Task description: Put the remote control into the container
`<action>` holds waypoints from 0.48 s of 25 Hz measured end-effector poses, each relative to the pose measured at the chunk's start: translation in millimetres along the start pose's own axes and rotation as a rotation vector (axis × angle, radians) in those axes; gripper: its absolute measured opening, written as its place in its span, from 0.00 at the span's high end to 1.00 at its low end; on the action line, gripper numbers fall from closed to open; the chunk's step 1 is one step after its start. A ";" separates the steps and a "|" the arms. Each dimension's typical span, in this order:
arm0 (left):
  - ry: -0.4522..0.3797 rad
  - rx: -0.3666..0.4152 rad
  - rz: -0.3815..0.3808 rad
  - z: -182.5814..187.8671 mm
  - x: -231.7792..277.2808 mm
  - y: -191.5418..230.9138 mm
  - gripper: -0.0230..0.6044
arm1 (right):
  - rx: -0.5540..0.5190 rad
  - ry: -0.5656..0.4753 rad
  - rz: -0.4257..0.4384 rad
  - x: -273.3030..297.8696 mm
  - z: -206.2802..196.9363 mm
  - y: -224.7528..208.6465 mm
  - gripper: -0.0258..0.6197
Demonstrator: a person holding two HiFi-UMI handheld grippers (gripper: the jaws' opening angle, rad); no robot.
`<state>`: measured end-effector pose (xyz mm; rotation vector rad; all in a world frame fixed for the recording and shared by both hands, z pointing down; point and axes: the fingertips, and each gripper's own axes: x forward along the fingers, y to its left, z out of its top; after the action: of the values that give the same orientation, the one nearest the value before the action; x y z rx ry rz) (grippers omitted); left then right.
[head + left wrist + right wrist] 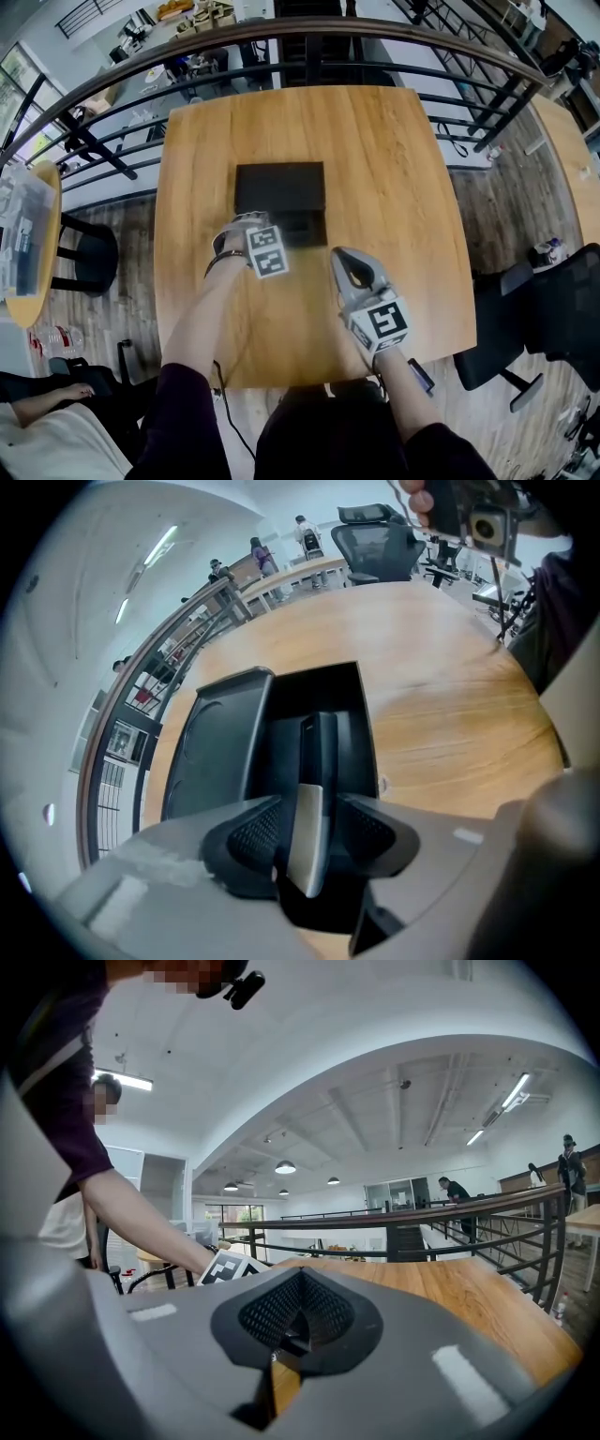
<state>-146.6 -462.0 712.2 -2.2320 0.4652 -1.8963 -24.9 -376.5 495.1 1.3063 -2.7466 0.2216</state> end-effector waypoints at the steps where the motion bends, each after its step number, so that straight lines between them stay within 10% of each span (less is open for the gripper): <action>1: -0.007 -0.006 0.008 -0.2 -4.4 0.4 0.65 | 0.000 -0.001 0.004 0.3 0.3 1.2 0.95; 7: -0.103 -0.095 0.092 8.7 -34.4 10.2 0.69 | 0.001 -0.006 0.026 0.2 1.5 5.8 0.95; 12: -0.344 -0.421 0.169 29.4 -71.2 22.1 0.75 | 0.003 -0.016 0.037 -1.9 3.1 9.9 0.95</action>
<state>-130.4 -459.9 633.7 -2.6036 1.0305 -1.3883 -31.4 -369.4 490.8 1.2649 -2.7867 0.2187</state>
